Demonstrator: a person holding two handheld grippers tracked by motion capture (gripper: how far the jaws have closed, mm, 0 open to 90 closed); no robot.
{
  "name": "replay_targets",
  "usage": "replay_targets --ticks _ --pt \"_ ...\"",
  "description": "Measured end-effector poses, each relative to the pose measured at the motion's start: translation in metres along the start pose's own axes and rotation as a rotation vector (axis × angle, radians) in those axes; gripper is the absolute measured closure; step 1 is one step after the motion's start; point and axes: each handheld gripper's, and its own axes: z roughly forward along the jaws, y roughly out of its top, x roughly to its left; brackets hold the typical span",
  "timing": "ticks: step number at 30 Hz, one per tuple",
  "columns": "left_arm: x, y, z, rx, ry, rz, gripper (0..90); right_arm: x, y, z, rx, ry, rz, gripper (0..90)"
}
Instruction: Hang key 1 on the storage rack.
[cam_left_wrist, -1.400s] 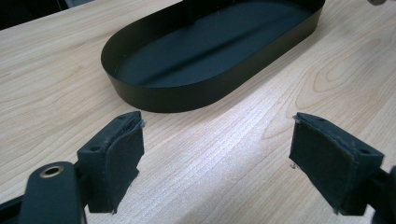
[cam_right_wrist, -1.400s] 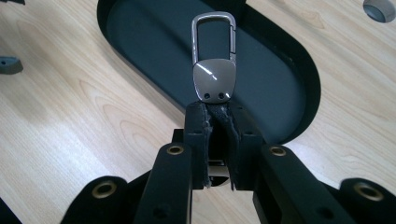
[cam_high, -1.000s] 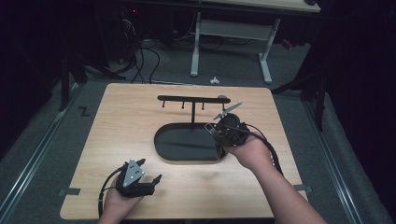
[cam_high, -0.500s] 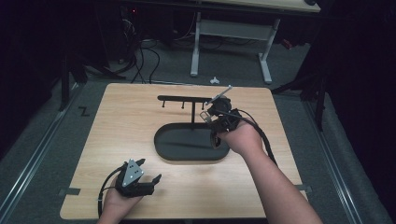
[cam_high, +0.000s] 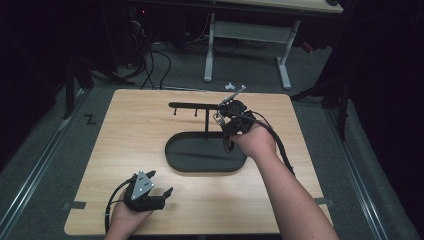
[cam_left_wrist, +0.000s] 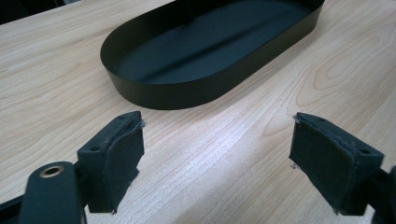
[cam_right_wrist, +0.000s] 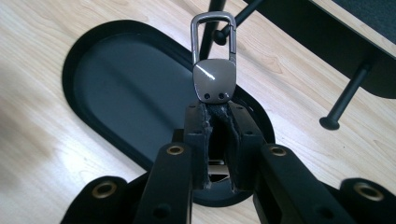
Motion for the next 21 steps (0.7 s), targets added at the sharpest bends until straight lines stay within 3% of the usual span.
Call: replay_targets --ticks 21 --pt "0.001 0.000 0.000 0.000 -0.008 -0.001 17.9 -0.008 0.010 0.026 0.005 -0.024 0.034 80.3"
